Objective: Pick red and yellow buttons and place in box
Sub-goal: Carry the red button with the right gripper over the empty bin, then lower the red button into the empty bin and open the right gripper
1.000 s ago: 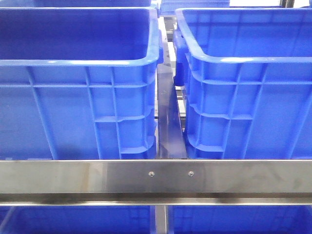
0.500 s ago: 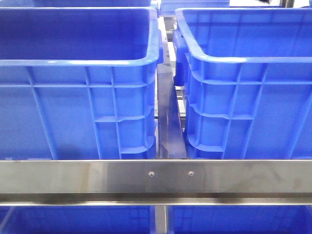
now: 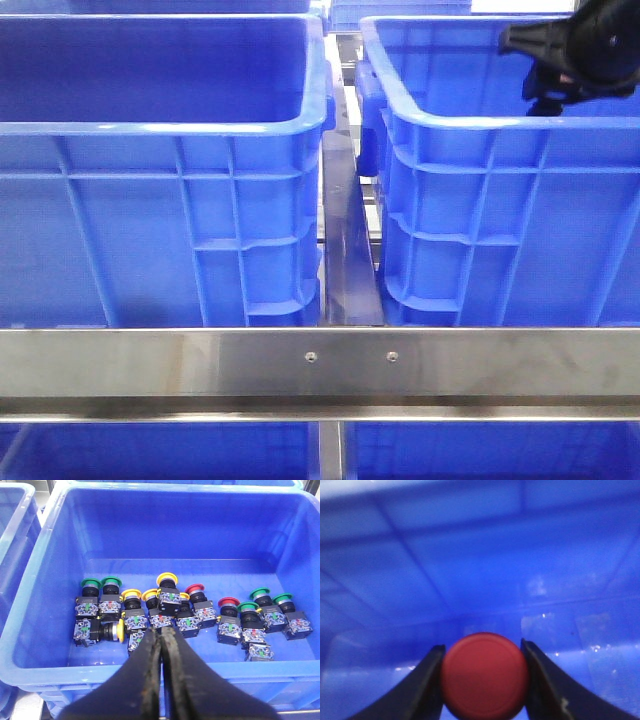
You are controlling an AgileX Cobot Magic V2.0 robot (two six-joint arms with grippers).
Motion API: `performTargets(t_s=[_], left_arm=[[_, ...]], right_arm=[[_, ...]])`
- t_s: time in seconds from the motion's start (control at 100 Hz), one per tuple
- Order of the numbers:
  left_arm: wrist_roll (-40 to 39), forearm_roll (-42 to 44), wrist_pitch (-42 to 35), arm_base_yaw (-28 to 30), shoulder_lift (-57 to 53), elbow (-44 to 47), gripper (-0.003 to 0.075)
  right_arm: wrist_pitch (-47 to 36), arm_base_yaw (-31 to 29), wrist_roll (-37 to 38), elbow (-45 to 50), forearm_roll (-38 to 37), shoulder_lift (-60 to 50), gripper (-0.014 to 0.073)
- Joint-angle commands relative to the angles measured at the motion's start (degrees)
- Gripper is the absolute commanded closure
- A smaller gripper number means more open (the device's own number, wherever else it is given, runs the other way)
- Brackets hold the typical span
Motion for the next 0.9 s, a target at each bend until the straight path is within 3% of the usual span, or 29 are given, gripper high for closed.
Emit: performTargets(t_s=[0.0,0.29,0.89], left_arm=[[0.0,-0.3,-4.1,0.1,0.1,-1.4,0.0739],[0.0,-0.3,-4.1,0.1,0.1,-1.4,0.0739],[0.0,-0.3,-4.1,0.1,0.1,-1.4,0.0739]], right_arm=[[-4.2,0.6,-0.9,-1.9,0.1,-1.9,0.0422],[-9.1,2.5,-0.9,-2.0,0.1,-0.7,0.0422],[-8.8,2.5,-0.8,-2.0,0.1,1.5,0.0422]])
